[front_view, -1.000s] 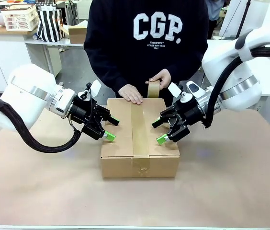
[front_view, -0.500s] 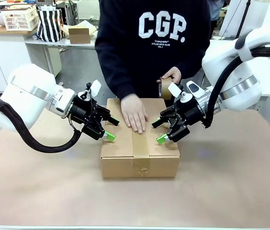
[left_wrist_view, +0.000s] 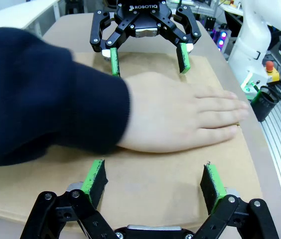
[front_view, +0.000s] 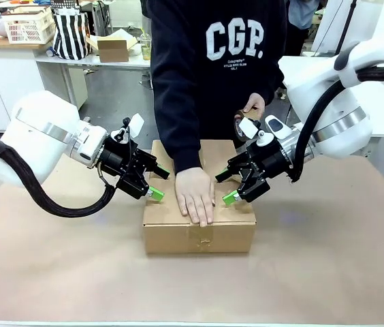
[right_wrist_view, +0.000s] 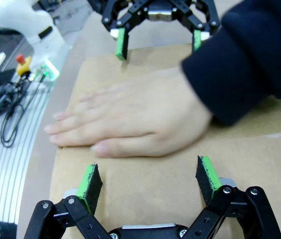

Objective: Pack the gift set into the box.
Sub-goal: Press and hold the closed box until the human finishes sealing it.

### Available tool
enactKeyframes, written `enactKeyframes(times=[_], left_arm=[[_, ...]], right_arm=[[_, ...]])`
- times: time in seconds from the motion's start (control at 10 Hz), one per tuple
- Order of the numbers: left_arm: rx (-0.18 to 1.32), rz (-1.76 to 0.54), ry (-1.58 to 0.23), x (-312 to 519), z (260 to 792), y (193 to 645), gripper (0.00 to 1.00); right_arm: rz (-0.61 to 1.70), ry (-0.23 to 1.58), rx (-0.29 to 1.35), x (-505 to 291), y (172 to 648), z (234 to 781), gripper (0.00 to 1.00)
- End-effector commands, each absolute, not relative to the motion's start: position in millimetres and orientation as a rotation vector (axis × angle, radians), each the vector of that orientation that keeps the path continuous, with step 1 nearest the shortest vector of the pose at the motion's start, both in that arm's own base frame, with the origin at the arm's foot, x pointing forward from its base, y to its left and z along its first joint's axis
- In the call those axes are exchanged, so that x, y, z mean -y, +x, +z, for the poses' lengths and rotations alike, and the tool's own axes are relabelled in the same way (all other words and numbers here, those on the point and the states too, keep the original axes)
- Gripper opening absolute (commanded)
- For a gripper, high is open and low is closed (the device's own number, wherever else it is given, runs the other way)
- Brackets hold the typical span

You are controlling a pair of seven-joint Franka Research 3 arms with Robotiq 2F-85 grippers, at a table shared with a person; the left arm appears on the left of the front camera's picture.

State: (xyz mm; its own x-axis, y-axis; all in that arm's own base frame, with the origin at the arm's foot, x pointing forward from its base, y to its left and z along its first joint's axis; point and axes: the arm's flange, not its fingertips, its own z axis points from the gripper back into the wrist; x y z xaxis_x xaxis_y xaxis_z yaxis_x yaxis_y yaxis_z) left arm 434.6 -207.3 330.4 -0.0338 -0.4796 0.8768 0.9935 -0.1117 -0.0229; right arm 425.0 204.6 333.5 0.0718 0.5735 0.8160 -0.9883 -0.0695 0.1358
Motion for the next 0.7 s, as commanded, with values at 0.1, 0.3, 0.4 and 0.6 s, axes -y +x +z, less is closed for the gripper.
enactKeyframes(times=[0.1,0.3,0.4,0.6], left_arm=[[0.778,-1.488,-0.905,207.4,329.3,433.8,1.0],[0.778,-1.488,-0.905,207.4,329.3,433.8,1.0],[0.778,-1.488,-0.905,207.4,329.3,433.8,1.0],[0.778,-1.488,-0.905,207.4,329.3,433.8,1.0]], right_arm=[[1.43,0.866,0.637,-204.6,423.3,329.2,1.0],[1.43,0.866,0.637,-204.6,423.3,329.2,1.0],[1.43,0.866,0.637,-204.6,423.3,329.2,1.0],[1.43,0.866,0.637,-204.6,423.3,329.2,1.0]])
